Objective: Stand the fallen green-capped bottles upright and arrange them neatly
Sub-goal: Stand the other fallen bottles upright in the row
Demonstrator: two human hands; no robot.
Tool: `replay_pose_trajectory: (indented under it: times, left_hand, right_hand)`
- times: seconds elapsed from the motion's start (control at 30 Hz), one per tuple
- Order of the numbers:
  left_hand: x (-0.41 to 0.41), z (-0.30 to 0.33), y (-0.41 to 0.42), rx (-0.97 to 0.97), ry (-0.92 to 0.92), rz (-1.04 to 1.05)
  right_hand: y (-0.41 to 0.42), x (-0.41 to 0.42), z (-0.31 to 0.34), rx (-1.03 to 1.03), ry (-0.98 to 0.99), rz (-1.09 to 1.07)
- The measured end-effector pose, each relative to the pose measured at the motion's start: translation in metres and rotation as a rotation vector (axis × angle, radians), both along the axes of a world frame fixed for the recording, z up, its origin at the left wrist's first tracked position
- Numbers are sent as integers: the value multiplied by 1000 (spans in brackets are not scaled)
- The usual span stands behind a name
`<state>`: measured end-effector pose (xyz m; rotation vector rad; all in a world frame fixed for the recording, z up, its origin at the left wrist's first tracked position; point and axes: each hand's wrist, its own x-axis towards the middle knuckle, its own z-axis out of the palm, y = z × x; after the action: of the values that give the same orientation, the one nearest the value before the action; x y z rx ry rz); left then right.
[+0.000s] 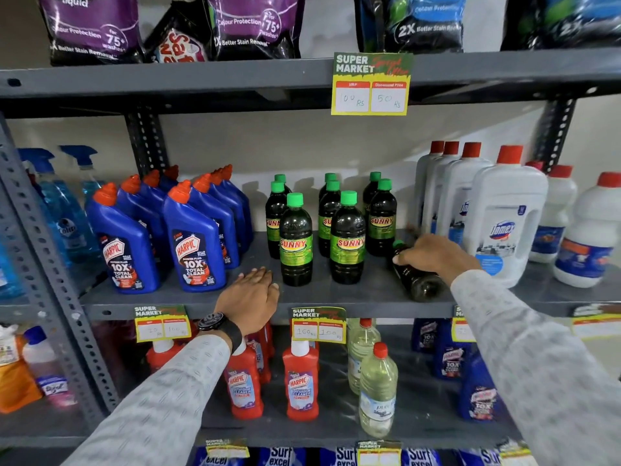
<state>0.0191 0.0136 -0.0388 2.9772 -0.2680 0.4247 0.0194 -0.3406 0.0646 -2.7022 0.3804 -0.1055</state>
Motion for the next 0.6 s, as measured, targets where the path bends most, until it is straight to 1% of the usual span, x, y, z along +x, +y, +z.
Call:
replay_pose_trajectory:
  times: [0.03,0.1,0.3,0.4,0.53,0.6]
  left_hand:
    - [0,0,0,-2,0,0]
    - [0,1,0,-7,7,-3]
    - [-4,6,-4,-8,17,-3]
    - [-3,6,-5,3,28,-1]
    - [-1,5,-2,2,55,-1]
    - [0,4,-2,9,39,-3]
  right_hand:
    - [-4,1,-2,39,50,3]
    - [-9,3,-6,159,86,4]
    - [-16,3,-10,422,9,-54]
    - [-19,0,1,506,-139,-55]
    - [-7,-6,8,648,-473,-1]
    - [4,-9,-1,668,-628,6]
